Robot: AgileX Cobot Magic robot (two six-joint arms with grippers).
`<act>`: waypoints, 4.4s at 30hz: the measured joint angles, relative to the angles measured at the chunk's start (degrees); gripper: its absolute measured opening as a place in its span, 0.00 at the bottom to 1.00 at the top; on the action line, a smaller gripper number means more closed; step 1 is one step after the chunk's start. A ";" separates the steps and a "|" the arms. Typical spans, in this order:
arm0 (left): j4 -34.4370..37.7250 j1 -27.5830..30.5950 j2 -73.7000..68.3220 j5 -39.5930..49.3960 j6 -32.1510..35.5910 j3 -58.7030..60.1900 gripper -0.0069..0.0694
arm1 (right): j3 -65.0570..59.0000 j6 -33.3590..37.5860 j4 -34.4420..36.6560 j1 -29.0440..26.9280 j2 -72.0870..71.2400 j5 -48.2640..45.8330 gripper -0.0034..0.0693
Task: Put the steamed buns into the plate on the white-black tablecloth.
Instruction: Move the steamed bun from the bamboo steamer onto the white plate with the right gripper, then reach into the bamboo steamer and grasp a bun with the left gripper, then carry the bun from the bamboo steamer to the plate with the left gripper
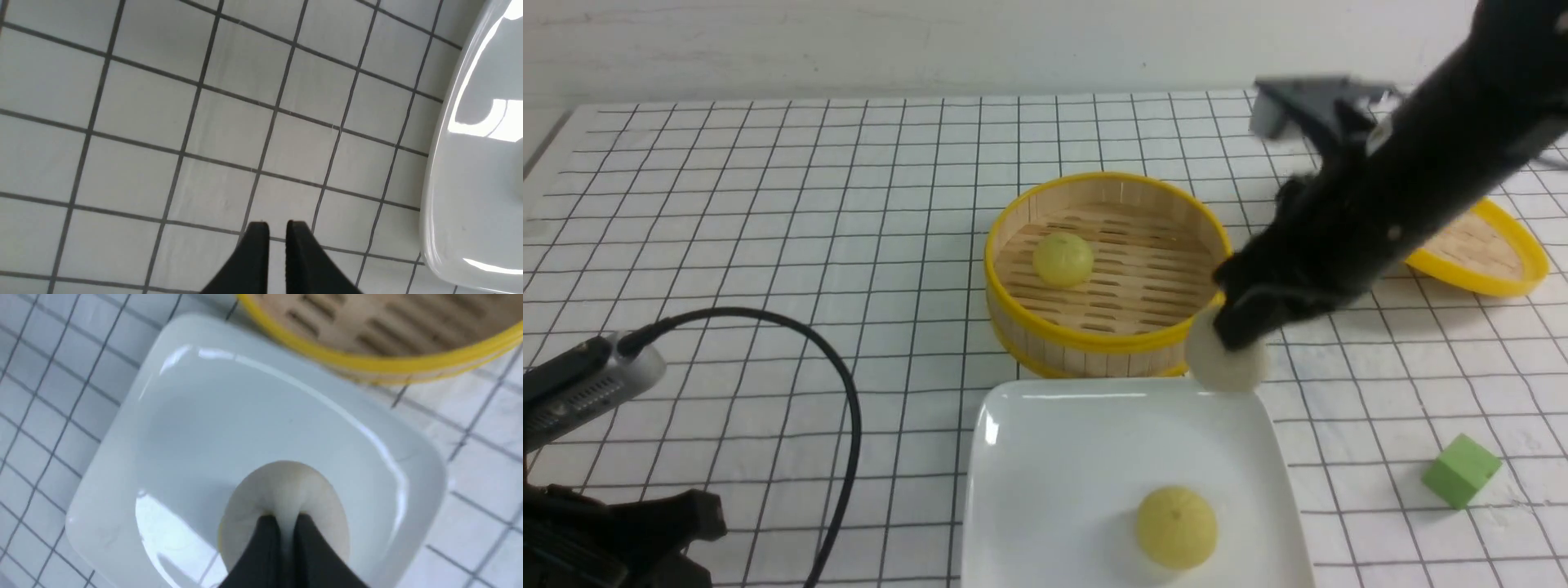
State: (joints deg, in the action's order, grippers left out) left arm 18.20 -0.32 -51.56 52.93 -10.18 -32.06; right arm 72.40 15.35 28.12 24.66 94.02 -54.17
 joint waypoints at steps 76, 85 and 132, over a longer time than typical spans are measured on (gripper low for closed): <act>-8.00 -26.07 -83.59 7.82 5.85 -96.24 0.69 | -37.16 -1.31 -15.39 -21.58 -58.86 7.21 0.05; -11.06 -26.07 -87.68 9.36 5.84 -100.59 0.28 | -37.16 -1.31 -15.35 -21.58 -58.86 7.21 0.06; -7.66 -38.62 -48.51 -7.71 2.56 -40.07 0.56 | -35.46 -2.38 -12.07 -21.58 -63.61 0.54 0.12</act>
State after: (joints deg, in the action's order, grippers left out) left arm 10.54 -38.93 -100.07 45.22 -7.61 -72.14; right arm 36.94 12.97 16.05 3.08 30.41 -53.63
